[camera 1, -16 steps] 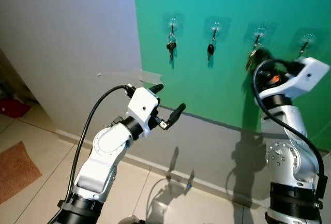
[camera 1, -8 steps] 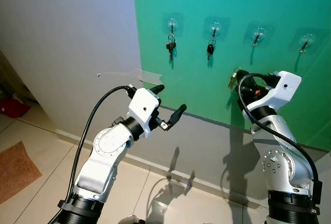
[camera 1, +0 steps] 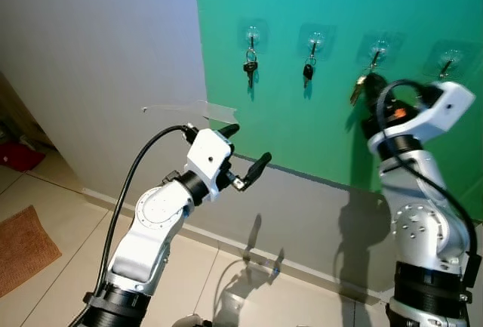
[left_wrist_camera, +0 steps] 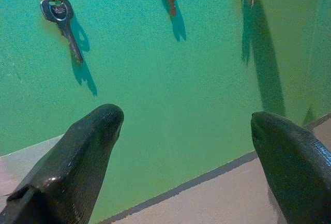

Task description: Hang keys on a hook

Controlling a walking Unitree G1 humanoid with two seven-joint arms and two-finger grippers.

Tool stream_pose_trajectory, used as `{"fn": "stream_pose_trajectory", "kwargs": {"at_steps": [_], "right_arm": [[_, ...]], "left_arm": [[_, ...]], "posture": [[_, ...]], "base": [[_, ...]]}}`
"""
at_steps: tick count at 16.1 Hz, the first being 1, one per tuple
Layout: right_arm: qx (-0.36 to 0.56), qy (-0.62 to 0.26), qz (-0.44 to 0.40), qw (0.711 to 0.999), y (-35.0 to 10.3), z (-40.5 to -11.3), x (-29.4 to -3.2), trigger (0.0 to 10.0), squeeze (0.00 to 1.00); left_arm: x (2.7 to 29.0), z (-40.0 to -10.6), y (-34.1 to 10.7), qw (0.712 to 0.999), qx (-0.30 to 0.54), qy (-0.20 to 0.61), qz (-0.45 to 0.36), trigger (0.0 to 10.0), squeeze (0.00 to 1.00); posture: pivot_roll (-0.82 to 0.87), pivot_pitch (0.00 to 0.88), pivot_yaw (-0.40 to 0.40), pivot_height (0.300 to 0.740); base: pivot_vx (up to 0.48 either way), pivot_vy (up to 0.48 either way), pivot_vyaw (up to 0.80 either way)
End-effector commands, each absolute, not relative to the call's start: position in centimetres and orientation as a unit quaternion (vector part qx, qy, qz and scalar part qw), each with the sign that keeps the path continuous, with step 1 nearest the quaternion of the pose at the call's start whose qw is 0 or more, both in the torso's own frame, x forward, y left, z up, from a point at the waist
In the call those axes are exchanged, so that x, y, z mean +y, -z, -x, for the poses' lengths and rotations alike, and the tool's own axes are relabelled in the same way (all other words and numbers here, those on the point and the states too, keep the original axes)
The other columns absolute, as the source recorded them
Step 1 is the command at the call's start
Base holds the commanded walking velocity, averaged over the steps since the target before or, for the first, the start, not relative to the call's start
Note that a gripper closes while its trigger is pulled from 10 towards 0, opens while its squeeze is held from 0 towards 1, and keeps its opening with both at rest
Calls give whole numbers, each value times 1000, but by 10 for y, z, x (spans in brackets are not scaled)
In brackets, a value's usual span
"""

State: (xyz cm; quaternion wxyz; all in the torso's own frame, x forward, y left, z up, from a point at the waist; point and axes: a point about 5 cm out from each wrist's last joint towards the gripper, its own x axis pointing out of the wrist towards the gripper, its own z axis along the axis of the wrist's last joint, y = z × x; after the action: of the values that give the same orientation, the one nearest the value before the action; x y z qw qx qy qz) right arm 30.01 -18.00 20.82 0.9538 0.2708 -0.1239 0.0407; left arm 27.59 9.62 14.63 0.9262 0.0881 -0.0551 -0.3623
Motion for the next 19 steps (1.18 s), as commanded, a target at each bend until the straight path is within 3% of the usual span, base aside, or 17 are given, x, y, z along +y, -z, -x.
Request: {"fn": "stream_pose_trajectory", "kwargs": {"at_steps": [1,8,12,19], "right_arm": [[-145,-40,-285,947,-220,-302,-183,10000,0],[-142,-47,-292,945,-224,-305,-181,10000,0],[-53,-22,-257,965,-197,-308,-182,10000,0],[-19,-5,-255,967,-180,-304,-185,10000,0]], "left_arm": [[96,-275,-150,924,-62,366,-89,10000,0],[95,-276,-151,925,-63,365,-90,10000,0],[95,-276,-150,925,-63,364,-88,10000,0],[94,-277,-151,925,-66,364,-90,10000,0]], "posture": [[-86,0,6,718],[-85,0,0,718],[-87,0,-5,718],[-88,0,-2,718]], "base": [[0,0,0],[0,0,0],[0,0,0],[0,0,0]]}}
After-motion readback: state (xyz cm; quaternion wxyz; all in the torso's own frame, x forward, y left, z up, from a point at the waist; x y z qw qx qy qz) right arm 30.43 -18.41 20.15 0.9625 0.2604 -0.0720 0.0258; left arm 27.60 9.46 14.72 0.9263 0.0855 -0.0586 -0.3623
